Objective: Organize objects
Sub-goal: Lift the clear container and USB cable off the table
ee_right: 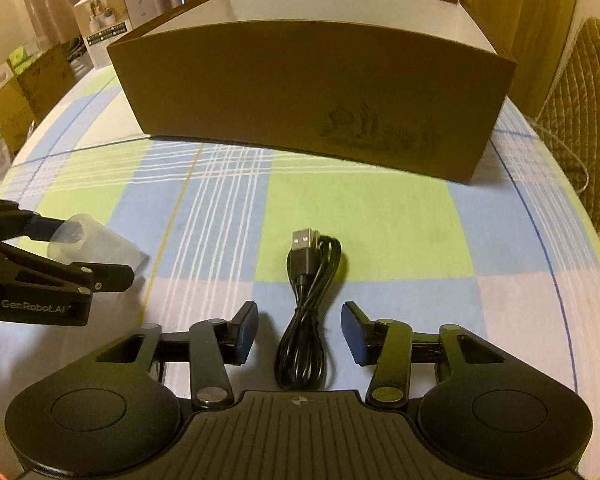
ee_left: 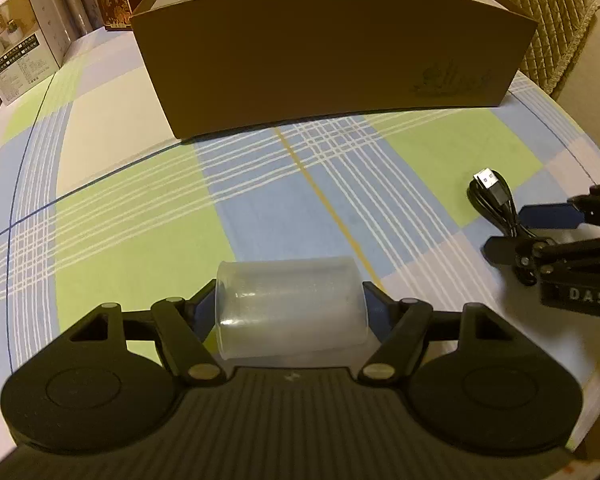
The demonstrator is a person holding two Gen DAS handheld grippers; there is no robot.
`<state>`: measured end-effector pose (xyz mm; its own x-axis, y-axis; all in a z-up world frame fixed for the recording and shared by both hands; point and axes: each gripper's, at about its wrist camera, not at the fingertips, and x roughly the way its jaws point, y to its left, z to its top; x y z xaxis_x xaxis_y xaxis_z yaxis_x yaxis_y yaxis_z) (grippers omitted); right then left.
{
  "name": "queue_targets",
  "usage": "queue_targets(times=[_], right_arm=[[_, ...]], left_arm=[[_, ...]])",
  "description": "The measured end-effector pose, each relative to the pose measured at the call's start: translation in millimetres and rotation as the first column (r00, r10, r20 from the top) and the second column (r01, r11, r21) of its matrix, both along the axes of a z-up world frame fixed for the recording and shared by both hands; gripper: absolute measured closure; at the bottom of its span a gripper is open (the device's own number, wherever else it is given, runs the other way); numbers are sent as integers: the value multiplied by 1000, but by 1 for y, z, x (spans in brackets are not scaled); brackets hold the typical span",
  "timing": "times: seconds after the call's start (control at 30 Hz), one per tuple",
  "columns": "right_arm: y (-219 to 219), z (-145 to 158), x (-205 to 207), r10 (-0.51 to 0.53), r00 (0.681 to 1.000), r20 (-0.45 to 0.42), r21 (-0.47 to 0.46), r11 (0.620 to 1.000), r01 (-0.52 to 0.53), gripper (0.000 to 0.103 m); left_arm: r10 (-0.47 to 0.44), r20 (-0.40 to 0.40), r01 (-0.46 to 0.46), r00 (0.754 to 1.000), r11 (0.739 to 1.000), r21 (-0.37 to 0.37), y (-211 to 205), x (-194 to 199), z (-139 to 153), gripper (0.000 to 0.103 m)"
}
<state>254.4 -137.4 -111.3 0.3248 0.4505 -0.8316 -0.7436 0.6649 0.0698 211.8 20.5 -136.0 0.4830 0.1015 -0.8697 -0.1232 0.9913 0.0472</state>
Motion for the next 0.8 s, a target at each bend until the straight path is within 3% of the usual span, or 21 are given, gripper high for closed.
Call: queue_targets(times=[0.13,0.2,0.23,0.8], right_arm=[[7,-2,6,-20,999,28,3,1000,20,60],[10,-4,7,-27,998,55,3,1000,27,77],[12,-4,7,-24,997,70,-6,1000,25,79],[-3,3,2,-51,999,3,42,998,51,81]], left_arm=[[2,5,-2,1000,1000,10,-1,1,0,33],[3,6,-3,1000,1000,12,-1,3,-1,33],[2,7,-2,1000,1000,13,-1,3,-1,33],[-5,35,5,999,1000,23,-4,2,13,33]])
